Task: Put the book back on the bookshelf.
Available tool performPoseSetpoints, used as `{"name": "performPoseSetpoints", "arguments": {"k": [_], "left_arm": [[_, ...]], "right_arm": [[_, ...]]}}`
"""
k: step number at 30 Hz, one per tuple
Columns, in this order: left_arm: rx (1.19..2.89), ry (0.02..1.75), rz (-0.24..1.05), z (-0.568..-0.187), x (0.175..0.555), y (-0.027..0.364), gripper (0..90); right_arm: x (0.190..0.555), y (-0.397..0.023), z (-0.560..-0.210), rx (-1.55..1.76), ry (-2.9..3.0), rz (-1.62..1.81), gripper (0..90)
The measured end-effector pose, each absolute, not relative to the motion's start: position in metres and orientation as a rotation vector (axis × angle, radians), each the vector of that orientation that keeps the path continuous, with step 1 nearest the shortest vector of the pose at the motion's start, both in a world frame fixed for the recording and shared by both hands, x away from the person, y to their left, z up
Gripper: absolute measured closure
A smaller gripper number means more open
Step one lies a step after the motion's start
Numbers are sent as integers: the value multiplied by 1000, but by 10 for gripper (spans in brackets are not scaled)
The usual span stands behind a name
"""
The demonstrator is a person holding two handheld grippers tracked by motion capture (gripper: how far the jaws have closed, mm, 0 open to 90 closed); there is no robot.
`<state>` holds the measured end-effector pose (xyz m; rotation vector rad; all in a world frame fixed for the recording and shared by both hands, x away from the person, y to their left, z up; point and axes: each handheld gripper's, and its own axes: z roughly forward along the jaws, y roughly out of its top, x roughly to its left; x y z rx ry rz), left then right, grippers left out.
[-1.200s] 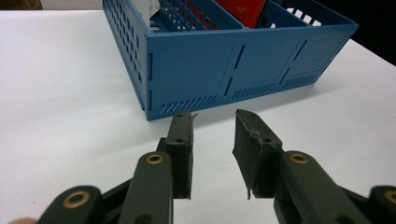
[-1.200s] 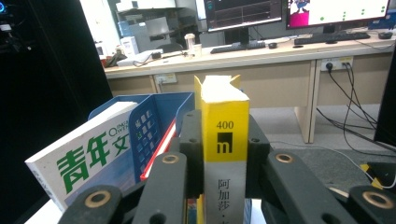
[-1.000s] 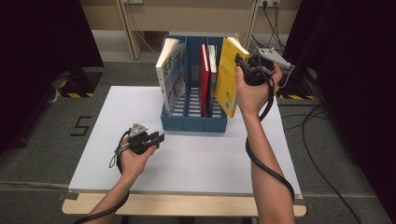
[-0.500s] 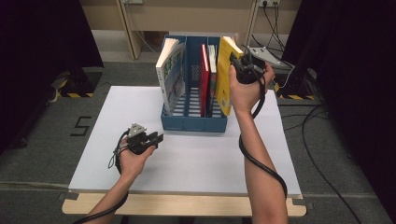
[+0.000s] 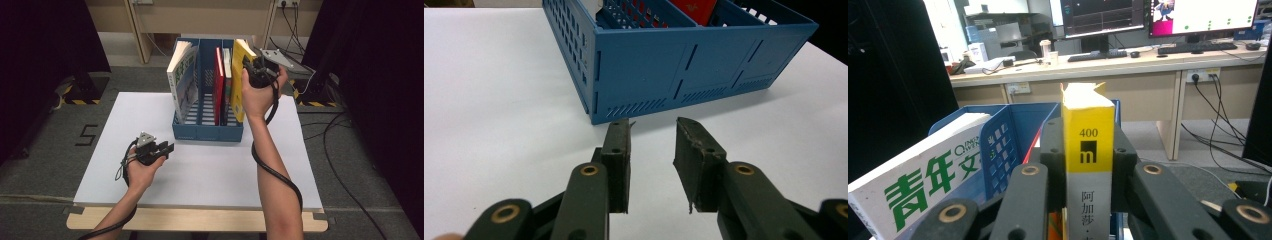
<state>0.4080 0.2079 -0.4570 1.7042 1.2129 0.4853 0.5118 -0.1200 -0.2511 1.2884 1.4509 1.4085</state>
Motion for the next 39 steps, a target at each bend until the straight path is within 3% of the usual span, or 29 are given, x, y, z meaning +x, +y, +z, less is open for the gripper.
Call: {"name": "performPoseSetpoints", "arguments": {"k": [39], "left_arm": [[1703, 1215, 482, -459, 407, 208, 666]], "right_arm": [[527, -115, -264, 1297, 1436, 1406, 764]]}}
